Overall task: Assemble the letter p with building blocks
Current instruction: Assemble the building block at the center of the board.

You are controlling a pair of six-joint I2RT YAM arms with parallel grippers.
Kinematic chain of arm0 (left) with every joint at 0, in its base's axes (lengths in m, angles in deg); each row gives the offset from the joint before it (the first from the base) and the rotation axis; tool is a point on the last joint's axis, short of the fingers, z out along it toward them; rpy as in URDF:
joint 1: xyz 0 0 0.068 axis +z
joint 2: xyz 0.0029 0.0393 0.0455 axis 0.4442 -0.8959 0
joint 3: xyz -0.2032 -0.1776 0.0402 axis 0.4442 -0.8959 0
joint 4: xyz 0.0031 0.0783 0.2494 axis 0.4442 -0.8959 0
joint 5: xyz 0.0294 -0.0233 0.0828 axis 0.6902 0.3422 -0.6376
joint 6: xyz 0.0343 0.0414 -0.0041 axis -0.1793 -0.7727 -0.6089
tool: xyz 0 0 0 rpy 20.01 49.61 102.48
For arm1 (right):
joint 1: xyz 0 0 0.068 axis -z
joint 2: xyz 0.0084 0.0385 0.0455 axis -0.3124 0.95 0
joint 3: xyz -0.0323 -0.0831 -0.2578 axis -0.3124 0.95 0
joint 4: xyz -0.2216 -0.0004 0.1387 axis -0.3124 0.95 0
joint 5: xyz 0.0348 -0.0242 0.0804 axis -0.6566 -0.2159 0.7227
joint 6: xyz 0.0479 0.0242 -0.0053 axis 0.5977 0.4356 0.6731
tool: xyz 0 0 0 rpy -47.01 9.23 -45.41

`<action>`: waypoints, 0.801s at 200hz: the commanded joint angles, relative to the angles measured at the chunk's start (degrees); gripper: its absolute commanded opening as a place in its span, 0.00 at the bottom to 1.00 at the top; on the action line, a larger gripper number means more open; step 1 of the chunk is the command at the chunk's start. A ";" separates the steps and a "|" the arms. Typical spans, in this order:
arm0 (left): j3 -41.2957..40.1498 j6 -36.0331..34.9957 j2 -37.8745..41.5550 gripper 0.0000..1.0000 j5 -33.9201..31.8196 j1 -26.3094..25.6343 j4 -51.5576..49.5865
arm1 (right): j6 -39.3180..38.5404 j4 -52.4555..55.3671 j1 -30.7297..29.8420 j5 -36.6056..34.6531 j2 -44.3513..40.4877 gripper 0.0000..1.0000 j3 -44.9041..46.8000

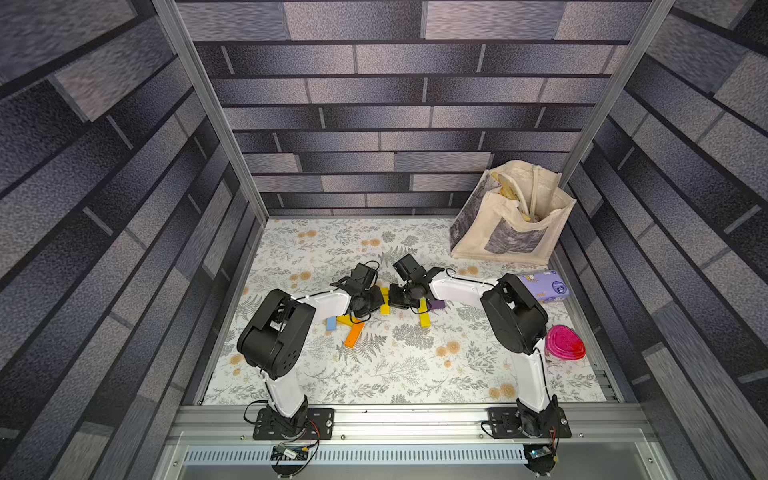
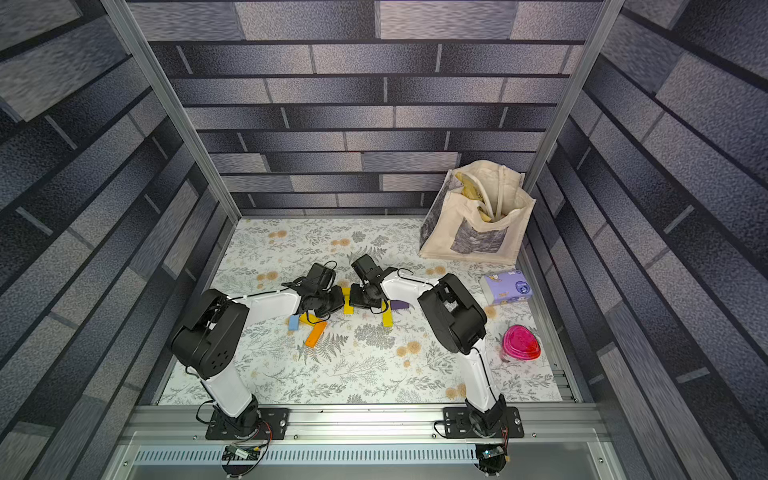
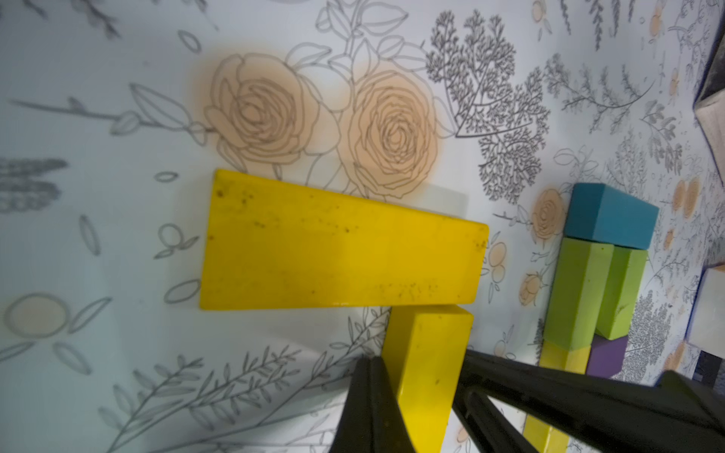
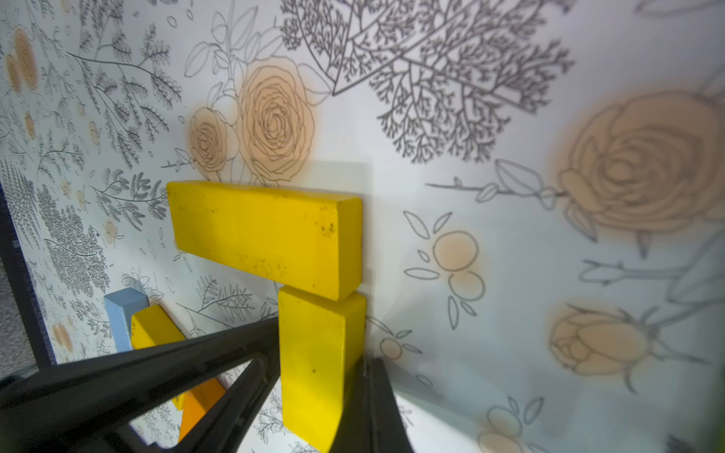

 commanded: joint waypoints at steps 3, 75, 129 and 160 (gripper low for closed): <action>-0.83 -1.06 -0.19 0.00 0.46 0.41 -0.82 | 0.11 3.36 0.29 -1.62 2.89 0.00 0.86; -1.93 -3.11 4.26 0.00 -3.89 1.27 -2.39 | -1.36 5.35 0.42 -3.96 0.87 0.00 -0.07; -5.45 -5.44 15.57 0.07 -9.25 3.25 -1.71 | -3.14 3.17 0.28 -4.39 -7.06 0.00 1.93; -4.81 -8.92 20.38 0.22 -11.11 5.39 -9.65 | -4.39 0.69 0.27 -3.41 -11.08 0.05 2.80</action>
